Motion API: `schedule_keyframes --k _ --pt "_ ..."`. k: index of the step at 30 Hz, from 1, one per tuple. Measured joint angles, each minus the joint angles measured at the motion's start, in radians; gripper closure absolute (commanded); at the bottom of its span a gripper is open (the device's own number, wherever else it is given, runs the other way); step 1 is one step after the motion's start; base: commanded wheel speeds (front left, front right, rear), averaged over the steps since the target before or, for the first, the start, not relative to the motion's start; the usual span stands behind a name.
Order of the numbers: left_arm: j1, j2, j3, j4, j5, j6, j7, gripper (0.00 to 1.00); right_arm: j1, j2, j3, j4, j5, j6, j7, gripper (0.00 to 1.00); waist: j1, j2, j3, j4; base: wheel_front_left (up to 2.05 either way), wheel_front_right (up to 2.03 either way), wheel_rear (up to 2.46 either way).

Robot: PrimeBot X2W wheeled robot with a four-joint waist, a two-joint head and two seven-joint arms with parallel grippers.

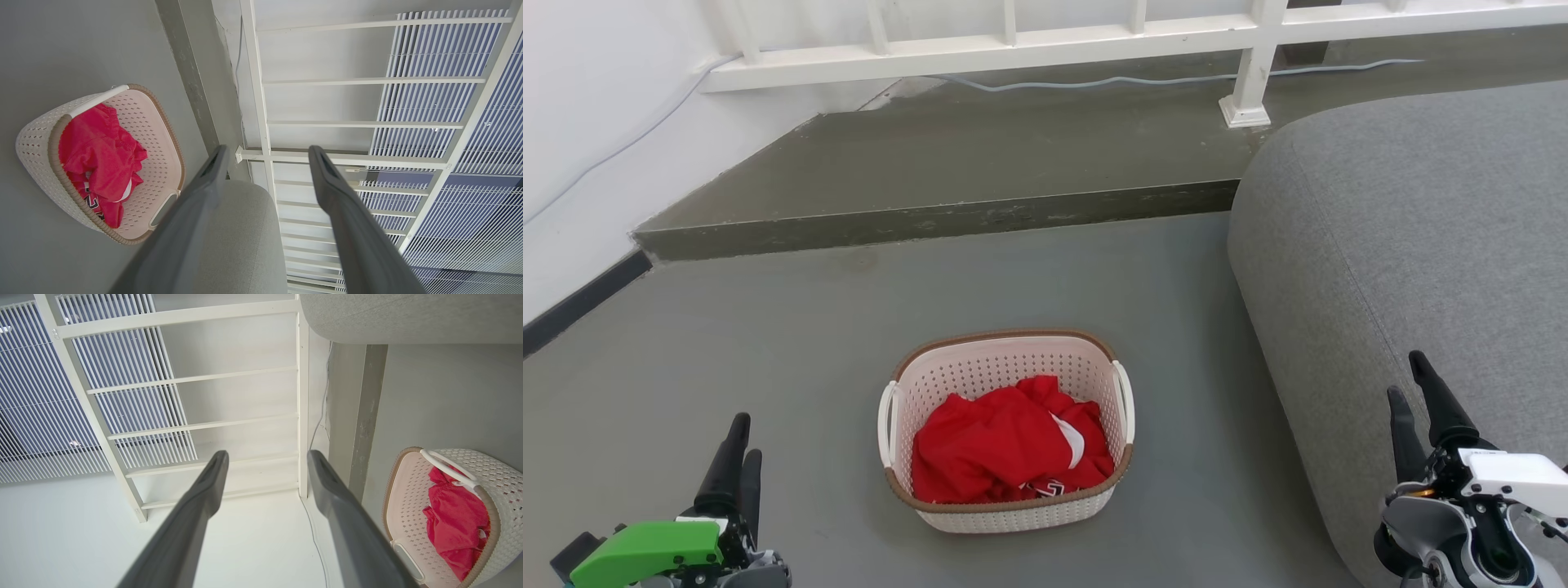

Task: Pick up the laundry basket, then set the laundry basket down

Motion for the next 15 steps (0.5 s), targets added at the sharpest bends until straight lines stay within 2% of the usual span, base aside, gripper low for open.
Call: schedule_keyframes --k 15 --pt "-0.001 0.005 -0.021 -0.045 0.037 0.000 -0.057 0.00 -0.012 -0.002 0.044 -0.052 -0.031 0.000 -0.043 0.00 0.0000 0.0000 0.003 -0.001 0.00 0.00 0.00"
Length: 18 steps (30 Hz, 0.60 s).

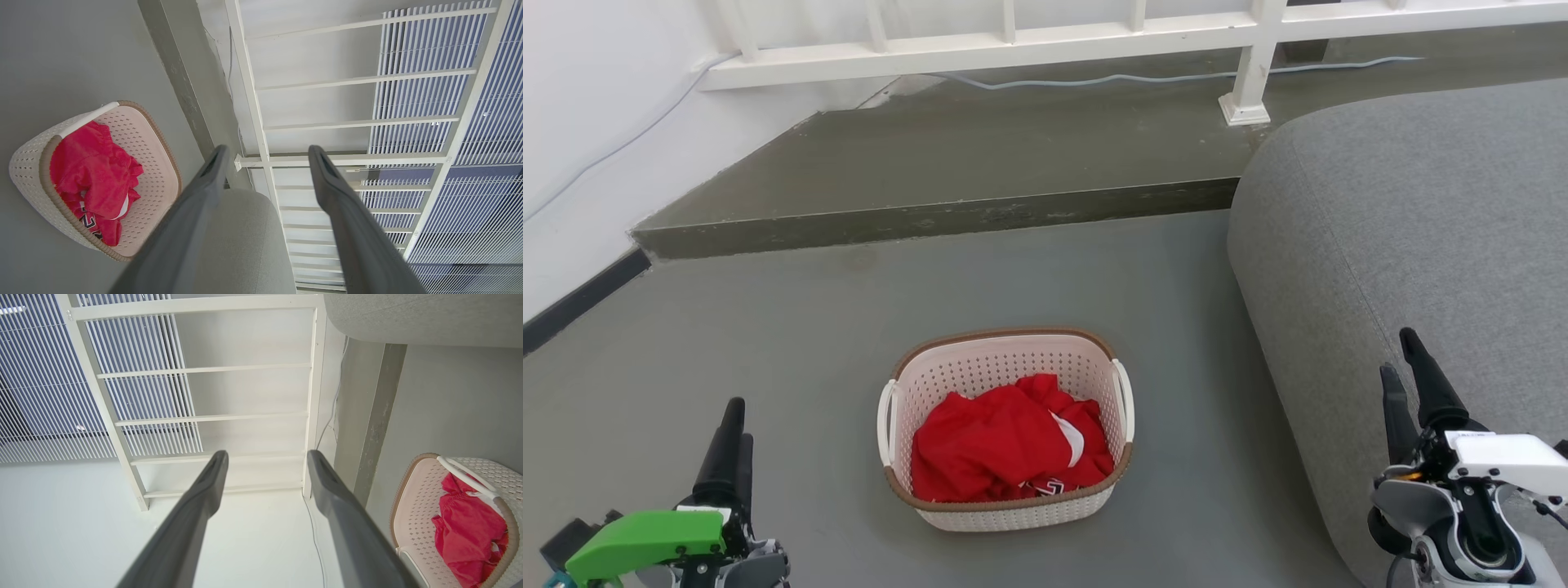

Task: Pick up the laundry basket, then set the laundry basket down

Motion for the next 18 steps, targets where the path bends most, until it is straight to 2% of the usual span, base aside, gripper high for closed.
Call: schedule_keyframes --k 6,18 --pt "-0.001 0.019 -0.015 -0.018 0.056 0.000 -0.019 0.00 -0.013 -0.016 0.034 -0.021 -0.056 0.000 -0.023 0.00 0.0000 0.0000 0.002 0.000 0.00 0.00 0.00" --pt "-0.003 0.063 -0.064 -0.052 0.255 0.000 -0.069 0.00 -0.034 -0.073 0.134 -0.044 -0.224 0.001 -0.077 0.00 0.0000 0.0000 0.003 0.001 0.00 0.00 0.00"
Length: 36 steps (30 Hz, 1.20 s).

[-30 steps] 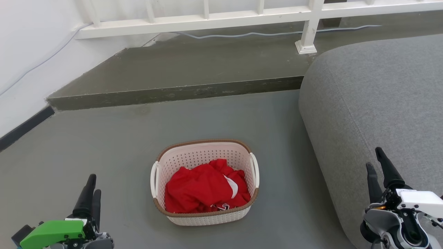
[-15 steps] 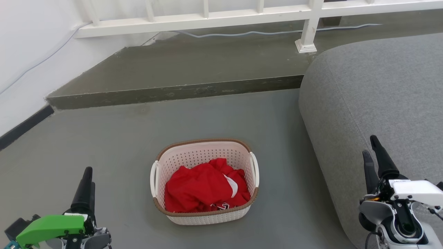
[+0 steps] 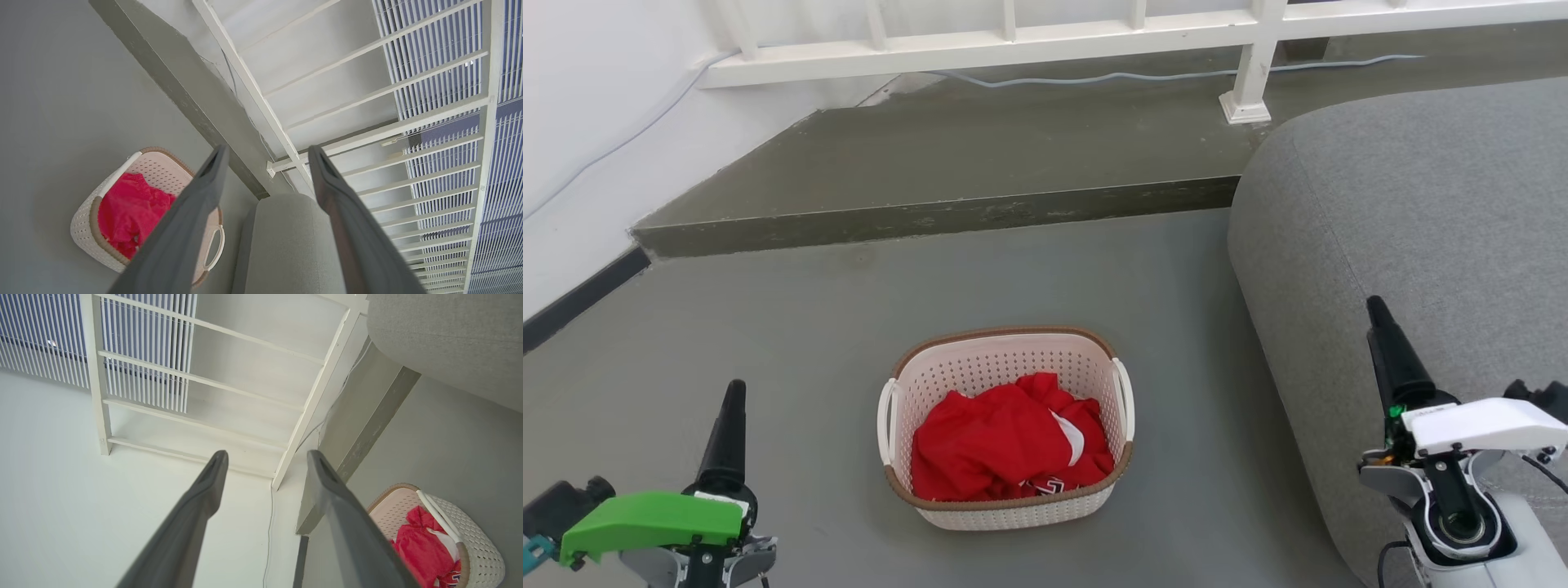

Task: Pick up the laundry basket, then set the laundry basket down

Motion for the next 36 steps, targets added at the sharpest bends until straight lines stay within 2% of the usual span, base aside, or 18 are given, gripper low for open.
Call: schedule_keyframes --k 10,16,19,28,36 --pt "-0.001 0.026 -0.029 -0.025 0.227 0.002 -0.032 0.00 -0.026 -0.040 0.086 -0.001 -0.175 0.000 -0.041 0.00 0.0000 0.0000 0.001 0.000 0.00 0.00 0.00" --pt "-0.001 0.029 -0.047 -0.032 0.352 0.027 -0.054 0.00 -0.044 -0.060 0.125 0.011 -0.290 -0.002 -0.060 0.00 0.0000 0.0000 0.000 0.000 0.00 0.00 0.00" --pt "-0.001 0.027 -0.059 -0.035 0.415 0.044 -0.070 0.00 -0.050 -0.065 0.150 0.020 -0.359 -0.022 -0.075 0.00 0.0000 0.0000 0.000 -0.001 0.00 0.00 0.00" --pt "-0.001 0.019 -0.070 -0.053 0.542 0.062 -0.098 0.00 -0.072 -0.072 0.201 0.030 -0.495 -0.054 -0.107 0.00 0.0000 0.0000 0.000 -0.001 0.00 0.00 0.00" --pt "-0.002 0.003 -0.077 -0.065 0.634 0.071 -0.125 0.00 -0.086 -0.072 0.232 0.029 -0.583 -0.056 -0.129 0.00 0.0000 0.0000 0.000 0.000 0.00 0.00 0.00"
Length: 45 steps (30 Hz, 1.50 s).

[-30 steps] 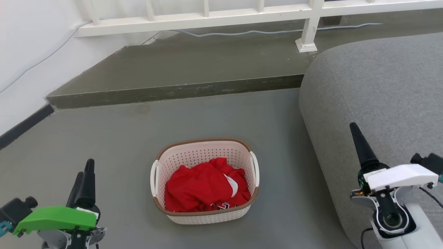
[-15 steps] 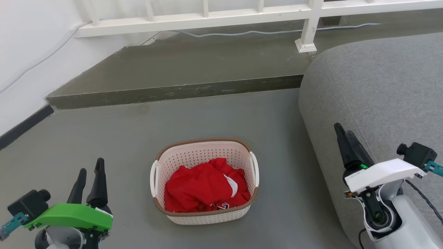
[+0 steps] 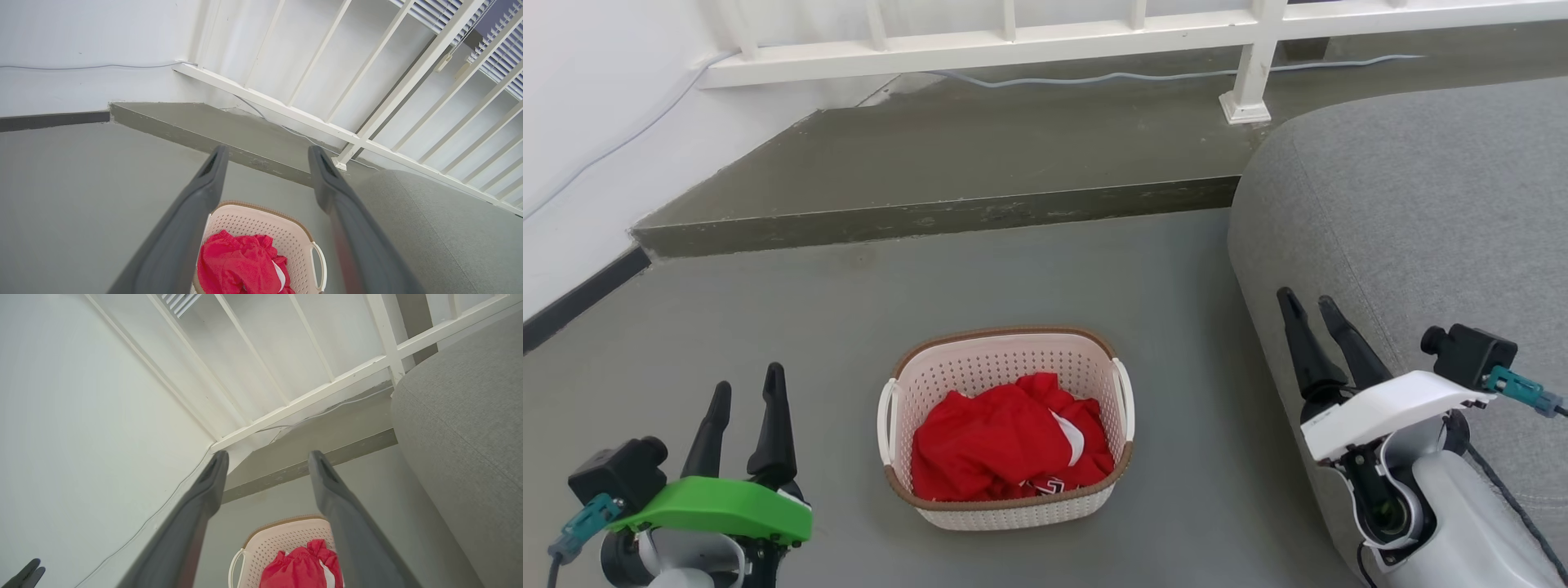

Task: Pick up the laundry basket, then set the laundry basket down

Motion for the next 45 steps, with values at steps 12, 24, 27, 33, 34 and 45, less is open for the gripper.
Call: schedule_keyframes --k 12,24,27,33,34,45 --pt "-0.002 -0.006 -0.003 -0.012 0.151 0.008 -0.044 0.00 -0.021 0.000 0.040 -0.005 -0.150 -0.008 -0.043 0.00 0.0000 0.0000 -0.001 0.001 0.00 0.00 0.00" --pt "-0.003 -0.008 -0.009 -0.031 0.304 0.008 -0.088 0.00 -0.036 -0.002 0.069 -0.011 -0.302 -0.016 -0.084 0.00 0.0000 0.0000 -0.006 -0.008 0.00 0.00 0.00" --pt "-0.003 -0.009 -0.009 -0.035 0.346 0.007 -0.096 0.00 -0.037 -0.003 0.077 -0.011 -0.335 -0.016 -0.094 0.00 0.0000 0.0000 -0.007 -0.010 0.00 0.00 0.00" --pt "-0.003 -0.013 -0.008 -0.035 0.354 0.007 -0.096 0.00 -0.037 -0.002 0.074 -0.009 -0.351 -0.015 -0.096 0.00 0.0000 0.0000 -0.007 -0.014 0.00 0.00 0.00" --pt "-0.003 -0.014 -0.008 -0.035 0.354 0.006 -0.096 0.00 -0.037 -0.002 0.072 -0.009 -0.351 -0.014 -0.096 0.00 0.0000 0.0000 -0.007 -0.015 0.00 0.00 0.00" --pt "-0.003 -0.022 0.007 -0.035 0.369 -0.003 -0.096 0.00 -0.037 0.009 0.054 -0.005 -0.361 -0.006 -0.098 0.00 0.0000 0.0000 -0.001 -0.016 0.00 0.00 0.00"
